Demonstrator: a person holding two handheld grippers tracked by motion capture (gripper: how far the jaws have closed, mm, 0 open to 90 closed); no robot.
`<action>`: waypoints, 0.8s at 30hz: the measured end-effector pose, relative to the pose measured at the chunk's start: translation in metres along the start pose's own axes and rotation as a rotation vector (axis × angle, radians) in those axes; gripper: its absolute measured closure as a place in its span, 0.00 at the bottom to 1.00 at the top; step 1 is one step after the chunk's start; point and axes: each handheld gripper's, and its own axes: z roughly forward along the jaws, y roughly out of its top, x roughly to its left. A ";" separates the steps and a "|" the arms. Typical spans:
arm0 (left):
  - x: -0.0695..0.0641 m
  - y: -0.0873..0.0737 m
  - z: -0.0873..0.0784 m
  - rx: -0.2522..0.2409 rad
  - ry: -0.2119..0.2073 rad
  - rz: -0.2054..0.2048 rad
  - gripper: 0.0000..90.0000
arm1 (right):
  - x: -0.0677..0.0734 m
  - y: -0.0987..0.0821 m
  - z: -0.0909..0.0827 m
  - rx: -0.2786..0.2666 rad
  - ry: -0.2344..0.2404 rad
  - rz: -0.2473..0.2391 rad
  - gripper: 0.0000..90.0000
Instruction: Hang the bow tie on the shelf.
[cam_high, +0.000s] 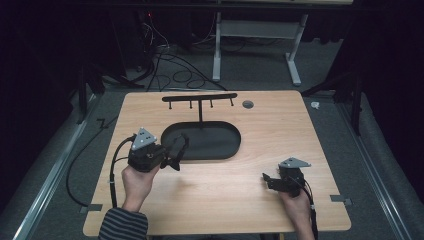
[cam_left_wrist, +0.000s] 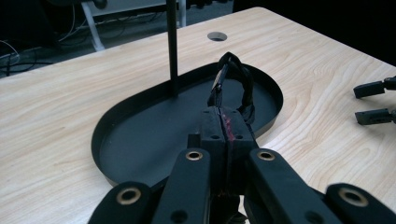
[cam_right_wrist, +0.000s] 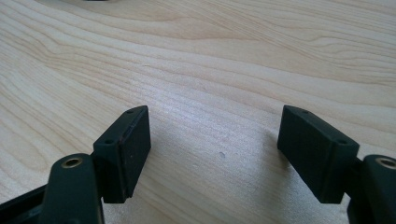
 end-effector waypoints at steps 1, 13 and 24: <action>0.000 0.000 0.000 0.000 0.000 0.000 0.99 | 0.000 0.000 0.000 0.000 0.000 0.000 0.30; 0.009 0.016 0.002 -0.012 0.003 -0.007 0.99 | 0.000 0.000 0.000 -0.001 0.000 -0.001 0.30; 0.014 0.028 0.002 -0.027 0.008 -0.015 0.99 | 0.000 0.000 0.000 -0.001 0.001 0.001 0.30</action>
